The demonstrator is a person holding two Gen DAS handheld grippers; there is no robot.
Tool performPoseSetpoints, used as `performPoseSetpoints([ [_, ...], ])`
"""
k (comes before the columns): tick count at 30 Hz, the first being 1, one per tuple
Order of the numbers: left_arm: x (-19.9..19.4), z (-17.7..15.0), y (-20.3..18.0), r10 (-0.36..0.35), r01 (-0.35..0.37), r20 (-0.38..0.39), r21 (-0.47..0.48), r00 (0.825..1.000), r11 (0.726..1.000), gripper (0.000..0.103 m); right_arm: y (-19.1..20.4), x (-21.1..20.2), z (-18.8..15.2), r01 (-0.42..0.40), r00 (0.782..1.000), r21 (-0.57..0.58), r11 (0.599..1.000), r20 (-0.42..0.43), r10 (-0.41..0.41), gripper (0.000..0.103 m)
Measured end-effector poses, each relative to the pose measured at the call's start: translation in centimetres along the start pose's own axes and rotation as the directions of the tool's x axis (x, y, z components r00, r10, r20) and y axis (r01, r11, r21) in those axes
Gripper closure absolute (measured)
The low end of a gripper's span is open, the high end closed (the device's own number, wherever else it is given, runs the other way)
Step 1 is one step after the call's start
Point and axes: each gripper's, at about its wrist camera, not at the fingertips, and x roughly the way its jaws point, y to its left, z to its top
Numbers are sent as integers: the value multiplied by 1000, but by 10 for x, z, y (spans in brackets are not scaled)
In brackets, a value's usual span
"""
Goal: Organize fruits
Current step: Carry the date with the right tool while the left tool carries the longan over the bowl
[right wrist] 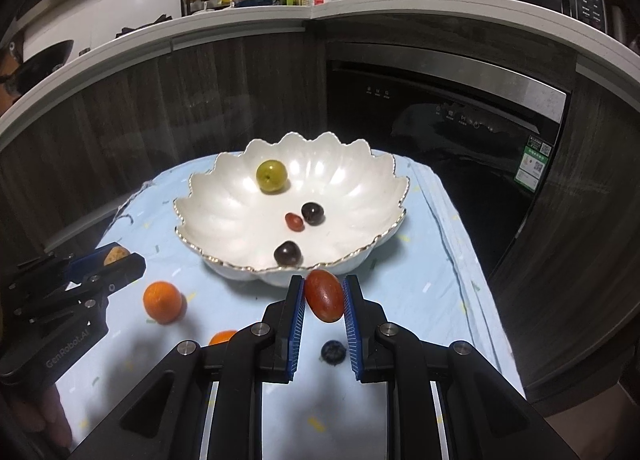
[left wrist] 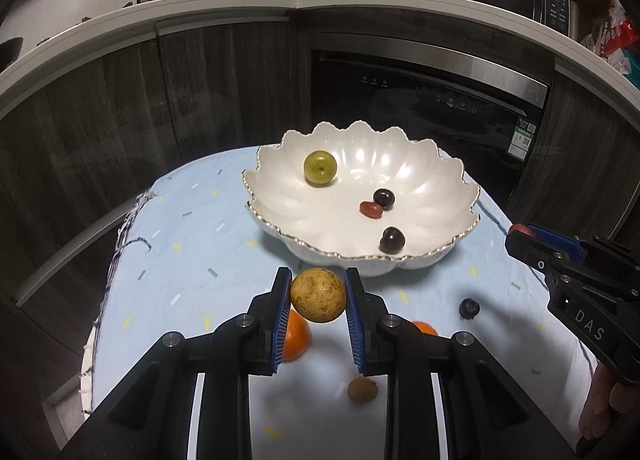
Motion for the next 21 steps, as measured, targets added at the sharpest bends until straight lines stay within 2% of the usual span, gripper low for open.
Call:
performPoseSetpoints([
  [21,23,32,5,-13,13,-2,6,1000,1000,76,-6,15,33,8,1000,17,1000,27,-8,82],
])
